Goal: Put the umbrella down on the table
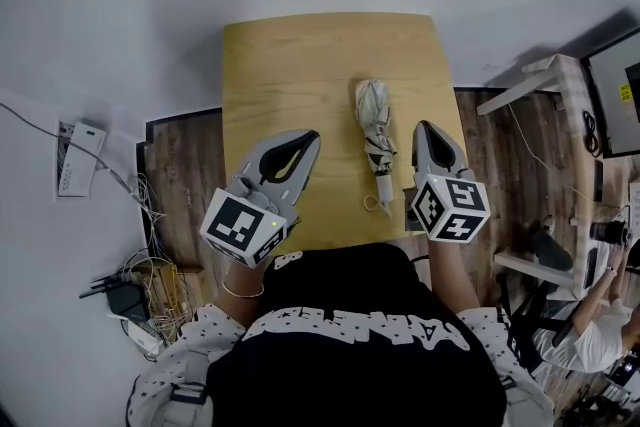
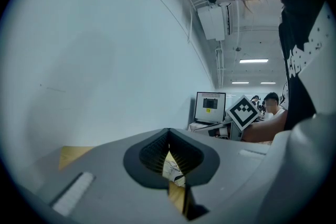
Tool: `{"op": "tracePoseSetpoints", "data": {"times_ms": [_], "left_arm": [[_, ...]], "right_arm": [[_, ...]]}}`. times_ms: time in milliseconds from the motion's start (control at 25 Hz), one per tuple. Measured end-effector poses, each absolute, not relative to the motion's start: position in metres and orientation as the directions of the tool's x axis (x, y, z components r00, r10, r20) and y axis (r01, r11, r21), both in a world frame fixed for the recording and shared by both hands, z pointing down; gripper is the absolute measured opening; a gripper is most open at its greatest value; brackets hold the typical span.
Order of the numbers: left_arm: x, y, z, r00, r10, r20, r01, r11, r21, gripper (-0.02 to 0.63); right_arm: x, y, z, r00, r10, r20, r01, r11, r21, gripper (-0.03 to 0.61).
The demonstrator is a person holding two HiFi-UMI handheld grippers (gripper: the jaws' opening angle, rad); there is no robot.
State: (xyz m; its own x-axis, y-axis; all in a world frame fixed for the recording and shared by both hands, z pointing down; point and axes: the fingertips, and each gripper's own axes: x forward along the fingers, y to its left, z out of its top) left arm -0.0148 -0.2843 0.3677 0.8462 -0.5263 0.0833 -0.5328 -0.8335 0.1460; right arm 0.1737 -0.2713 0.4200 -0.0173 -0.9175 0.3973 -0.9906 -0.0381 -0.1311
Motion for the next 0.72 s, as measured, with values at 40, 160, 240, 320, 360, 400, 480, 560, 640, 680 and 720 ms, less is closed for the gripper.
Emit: {"op": "tracePoseSetpoints", "data": {"times_ms": [40,160,240,320,360,400,480,560,640,680,720], "left_arm": [[-0.0151,-0.2842,0.3675,0.847,-0.526,0.084,-0.532,-0.834,0.148,0.002],[-0.0162,-0.2838,0.3679,0.847,-0.524,0.086,-0.531,-0.834,0.148,0.002],[-0.0168,-0.2841,0.3678,0.848,-0.523,0.084,-0.53,-0.835,0.149,0.002],[-0.0176,-0.2849,0.3684,0.847,-0.524,0.087,-0.531,-0.834,0.149,0.002],[-0.0178,-0.2851,0.3689,0.847,-0.524,0.089,-0.532,-0.833,0.152,0.002],[-0.0179,-0.2851,0.3696,0.847,-0.524,0.092,-0.532,-0.833,0.154,0.002],[-0.018,-0.285,0.371,0.847,-0.523,0.096,-0.531,-0.833,0.153,0.002],[-0.0181,-0.2849,0.372,0.847,-0.523,0.097,-0.532,-0.833,0.151,0.002],[-0.0186,-0.2854,0.3721,0.845,-0.526,0.096,-0.535,-0.831,0.152,0.002],[-0.0191,-0.2858,0.372,0.844,-0.528,0.095,-0.537,-0.83,0.152,0.002],[-0.0195,-0.2862,0.3721,0.843,-0.53,0.095,-0.538,-0.829,0.152,0.002]], "right_arm": [[0.1732,-0.2709,0.4193,-0.018,-0.918,0.397,-0.991,-0.036,-0.129,0.012],[0.1719,-0.2691,0.4184,-0.016,-0.917,0.398,-0.992,-0.035,-0.12,0.012],[0.1715,-0.2685,0.4186,-0.013,-0.916,0.4,-0.993,-0.035,-0.113,0.011],[0.1714,-0.2691,0.4191,-0.01,-0.914,0.405,-0.993,-0.038,-0.11,0.011],[0.1714,-0.2694,0.419,-0.009,-0.914,0.405,-0.993,-0.039,-0.11,0.011],[0.1714,-0.2697,0.4189,-0.009,-0.914,0.406,-0.993,-0.04,-0.111,0.011],[0.1712,-0.2698,0.4191,-0.009,-0.914,0.406,-0.993,-0.04,-0.112,0.011],[0.1711,-0.2694,0.4199,-0.009,-0.913,0.408,-0.992,-0.042,-0.115,0.011],[0.1709,-0.2696,0.4207,-0.013,-0.913,0.409,-0.991,-0.043,-0.127,0.011],[0.1707,-0.27,0.4208,-0.016,-0.912,0.409,-0.99,-0.042,-0.132,0.011],[0.1703,-0.2705,0.4208,-0.018,-0.912,0.409,-0.99,-0.04,-0.134,0.011]]}}
